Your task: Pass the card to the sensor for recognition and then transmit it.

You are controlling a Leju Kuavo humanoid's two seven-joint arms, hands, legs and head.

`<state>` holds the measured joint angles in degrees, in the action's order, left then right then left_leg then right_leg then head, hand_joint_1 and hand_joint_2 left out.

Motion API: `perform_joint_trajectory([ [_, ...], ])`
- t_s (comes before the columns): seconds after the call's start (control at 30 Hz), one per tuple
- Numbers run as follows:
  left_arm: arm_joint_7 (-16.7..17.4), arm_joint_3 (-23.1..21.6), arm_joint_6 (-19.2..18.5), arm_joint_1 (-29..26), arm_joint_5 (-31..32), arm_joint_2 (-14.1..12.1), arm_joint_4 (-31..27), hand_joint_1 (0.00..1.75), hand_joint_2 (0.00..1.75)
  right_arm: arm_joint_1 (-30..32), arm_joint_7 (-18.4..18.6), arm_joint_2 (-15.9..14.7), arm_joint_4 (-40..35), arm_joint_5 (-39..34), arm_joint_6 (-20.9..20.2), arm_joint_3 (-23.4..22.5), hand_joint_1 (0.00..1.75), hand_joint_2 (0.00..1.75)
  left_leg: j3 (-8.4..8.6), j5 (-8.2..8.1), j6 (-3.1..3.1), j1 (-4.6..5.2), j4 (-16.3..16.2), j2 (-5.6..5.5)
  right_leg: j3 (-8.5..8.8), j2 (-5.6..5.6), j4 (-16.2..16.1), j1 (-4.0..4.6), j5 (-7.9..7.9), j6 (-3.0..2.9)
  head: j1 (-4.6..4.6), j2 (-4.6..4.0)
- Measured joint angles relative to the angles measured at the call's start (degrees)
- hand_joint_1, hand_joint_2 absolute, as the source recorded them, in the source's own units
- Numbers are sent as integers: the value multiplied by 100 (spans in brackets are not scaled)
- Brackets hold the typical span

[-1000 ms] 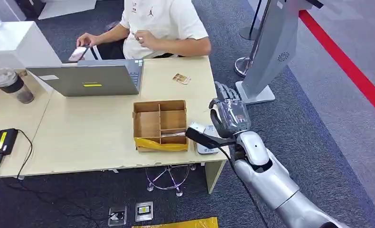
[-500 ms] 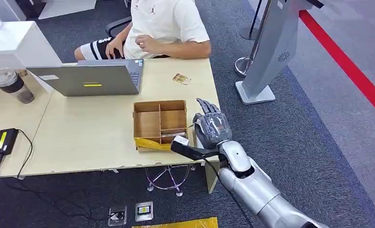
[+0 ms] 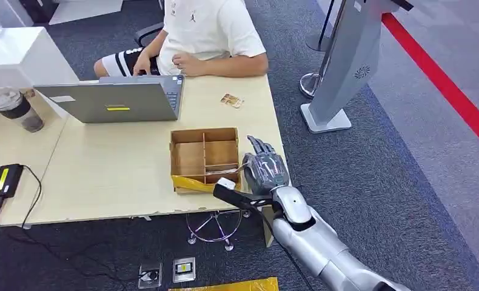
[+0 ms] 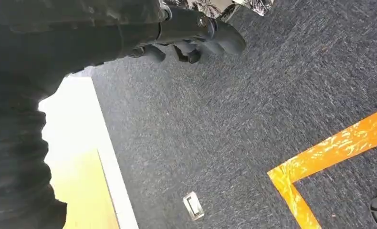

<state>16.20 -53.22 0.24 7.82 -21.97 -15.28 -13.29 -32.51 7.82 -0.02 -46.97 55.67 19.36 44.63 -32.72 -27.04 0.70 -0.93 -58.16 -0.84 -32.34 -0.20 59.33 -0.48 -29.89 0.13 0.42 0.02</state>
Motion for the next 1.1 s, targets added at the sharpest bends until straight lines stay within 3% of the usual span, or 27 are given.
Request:
perform_joint_trajectory([
  [0.63, 59, 7, 13, -12, -26, 4, 0, 0, 175, -137, 179, -44, 57, -90, -13, -144, 175, 175, 2, 0, 0, 0, 0, 2, 0, 2, 0, 0, 0, -1, 0, 0],
  [0.83, 59, 48, 15, -13, -24, 4, 0, 0, 175, -114, 275, -52, 59, -61, -192, -144, 175, 175, 2, 0, 0, 0, 0, 3, 0, 2, 0, 0, 0, -1, 0, 0],
  [1.1, 136, 98, 46, -13, -65, 22, 0, 0, 175, -106, 210, 15, 457, -212, -35, -142, 175, 175, 1, 0, 0, 0, 0, 3, 0, 2, 0, 0, 0, -1, 0, 0],
])
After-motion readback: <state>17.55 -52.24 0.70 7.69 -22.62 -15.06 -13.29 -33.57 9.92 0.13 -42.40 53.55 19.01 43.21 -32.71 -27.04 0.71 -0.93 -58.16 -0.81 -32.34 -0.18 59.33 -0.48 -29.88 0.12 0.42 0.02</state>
